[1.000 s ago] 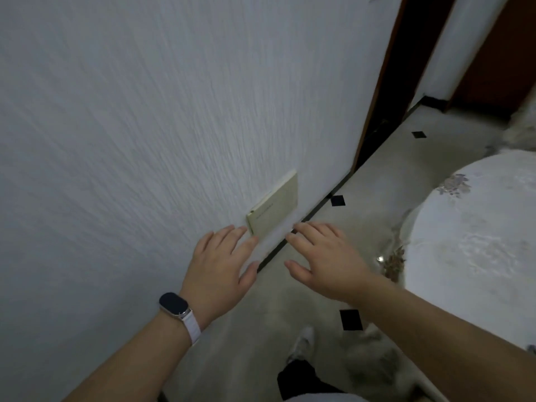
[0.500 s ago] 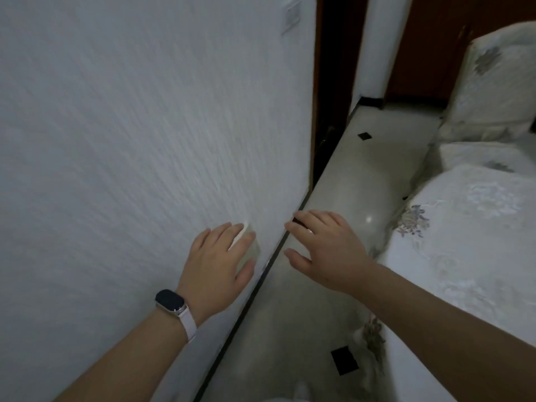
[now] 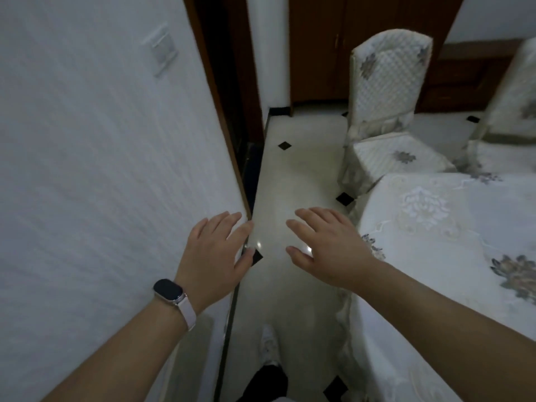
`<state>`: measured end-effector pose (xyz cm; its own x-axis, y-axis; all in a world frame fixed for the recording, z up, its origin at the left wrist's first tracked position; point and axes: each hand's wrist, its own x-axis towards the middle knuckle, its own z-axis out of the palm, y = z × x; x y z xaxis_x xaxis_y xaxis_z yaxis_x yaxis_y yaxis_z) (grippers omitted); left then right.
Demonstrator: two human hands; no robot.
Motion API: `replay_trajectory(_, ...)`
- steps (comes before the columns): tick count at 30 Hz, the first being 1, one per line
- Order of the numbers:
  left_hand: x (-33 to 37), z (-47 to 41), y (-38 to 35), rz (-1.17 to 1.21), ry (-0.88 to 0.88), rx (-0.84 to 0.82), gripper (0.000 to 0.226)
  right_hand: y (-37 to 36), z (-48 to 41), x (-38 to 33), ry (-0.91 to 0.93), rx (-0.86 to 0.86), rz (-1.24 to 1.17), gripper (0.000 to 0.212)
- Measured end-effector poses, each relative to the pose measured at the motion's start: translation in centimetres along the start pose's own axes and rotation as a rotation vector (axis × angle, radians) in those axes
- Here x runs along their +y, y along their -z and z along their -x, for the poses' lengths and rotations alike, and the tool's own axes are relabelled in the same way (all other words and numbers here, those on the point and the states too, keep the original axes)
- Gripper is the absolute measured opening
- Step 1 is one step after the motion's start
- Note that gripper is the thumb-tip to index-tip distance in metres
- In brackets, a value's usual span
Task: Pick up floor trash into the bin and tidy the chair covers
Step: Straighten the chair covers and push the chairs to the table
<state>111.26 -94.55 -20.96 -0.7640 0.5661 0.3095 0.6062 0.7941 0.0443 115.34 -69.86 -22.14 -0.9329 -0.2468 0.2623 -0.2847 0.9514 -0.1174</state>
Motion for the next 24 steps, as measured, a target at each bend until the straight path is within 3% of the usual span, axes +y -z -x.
replay_trajectory(13, -6.5, -24.9, -8.1, 0.175, -0.268, 0.008, 0.047, -0.1, -13.5, 9.6, -0.349, -0.021, 0.130, 0.053)
replay_trajectory(24, -11.1, -40.5, -14.5, 0.177, -0.304, -0.011, 0.046, -4.3, -26.4, 23.0, -0.427, 0.071, 0.130, 0.050)
